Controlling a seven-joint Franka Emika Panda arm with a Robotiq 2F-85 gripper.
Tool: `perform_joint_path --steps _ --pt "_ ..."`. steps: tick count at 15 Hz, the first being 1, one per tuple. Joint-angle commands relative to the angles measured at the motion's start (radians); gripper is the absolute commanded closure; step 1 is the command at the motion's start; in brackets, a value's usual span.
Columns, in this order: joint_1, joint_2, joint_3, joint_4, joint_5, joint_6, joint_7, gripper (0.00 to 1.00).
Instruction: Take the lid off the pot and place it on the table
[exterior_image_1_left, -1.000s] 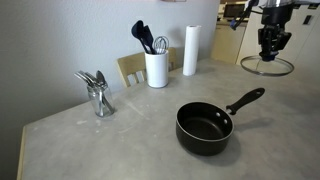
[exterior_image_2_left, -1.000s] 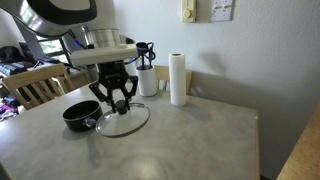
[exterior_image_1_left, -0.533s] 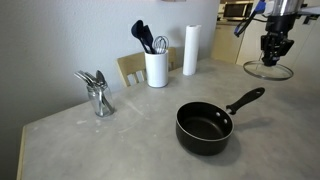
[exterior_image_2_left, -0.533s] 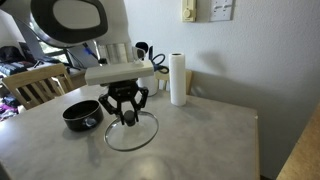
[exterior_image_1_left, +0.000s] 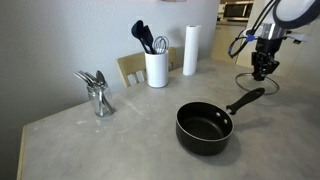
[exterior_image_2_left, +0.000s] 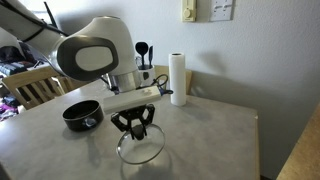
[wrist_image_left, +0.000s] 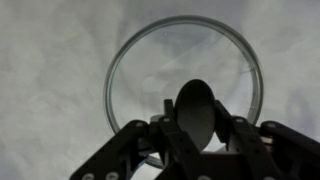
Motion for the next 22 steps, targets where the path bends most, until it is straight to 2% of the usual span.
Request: perform_joint_path --steps 1,5,16,17,18,22 --pt "-0.023 0.039 0.017 0.017 -0.028 0.059 -0.004 0.86" --pt "-0.034 0.079 0.040 0.031 0.000 0.097 -0.002 0.86" --pt "-0.074 0.155 0.081 0.067 0.019 0.115 -0.009 0.86" --pt "-0.078 0.150 0.085 0.064 0.021 0.108 -0.013 0.80" --pt "-0.080 0.145 0.087 0.061 0.020 0.106 -0.017 0.40" --pt "-0.081 0.085 0.092 0.033 0.017 0.063 -0.024 0.15"
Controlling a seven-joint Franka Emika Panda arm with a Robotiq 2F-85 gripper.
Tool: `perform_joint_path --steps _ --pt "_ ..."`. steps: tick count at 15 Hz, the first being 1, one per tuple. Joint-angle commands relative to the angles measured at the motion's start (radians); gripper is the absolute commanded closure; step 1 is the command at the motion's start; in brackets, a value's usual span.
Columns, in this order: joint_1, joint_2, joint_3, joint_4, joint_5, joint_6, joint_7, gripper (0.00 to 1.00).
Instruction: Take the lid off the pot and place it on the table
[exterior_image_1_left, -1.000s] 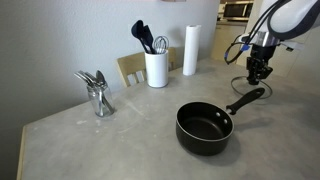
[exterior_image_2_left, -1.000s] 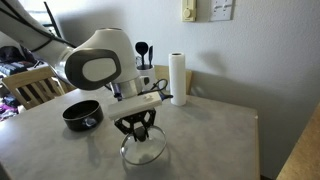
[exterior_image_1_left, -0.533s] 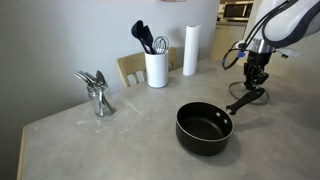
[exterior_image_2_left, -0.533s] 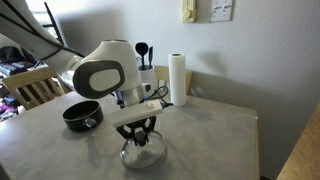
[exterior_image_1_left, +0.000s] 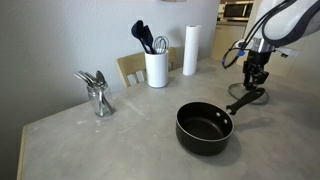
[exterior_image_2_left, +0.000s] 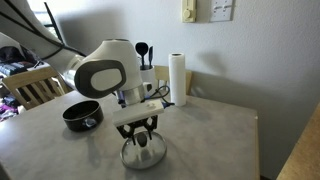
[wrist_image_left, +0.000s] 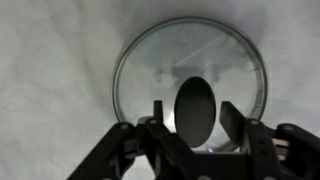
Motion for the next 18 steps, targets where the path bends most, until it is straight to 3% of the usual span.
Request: perform_joint_path --steps 1,3,11,14,15,18 --pt "-0.025 -0.068 0.023 -0.025 0.006 -0.043 -0.033 0.08" --pt "-0.006 -0.128 0.009 -0.042 -0.019 -0.070 -0.026 0.00" --pt "0.076 -0.348 0.003 -0.013 -0.061 -0.303 -0.016 0.00" --pt "0.111 -0.390 0.016 0.008 0.001 -0.429 -0.047 0.00" --pt "0.110 -0.368 -0.002 0.002 -0.031 -0.363 -0.009 0.00" --pt "0.129 -0.390 0.006 0.005 -0.016 -0.412 -0.011 0.00"
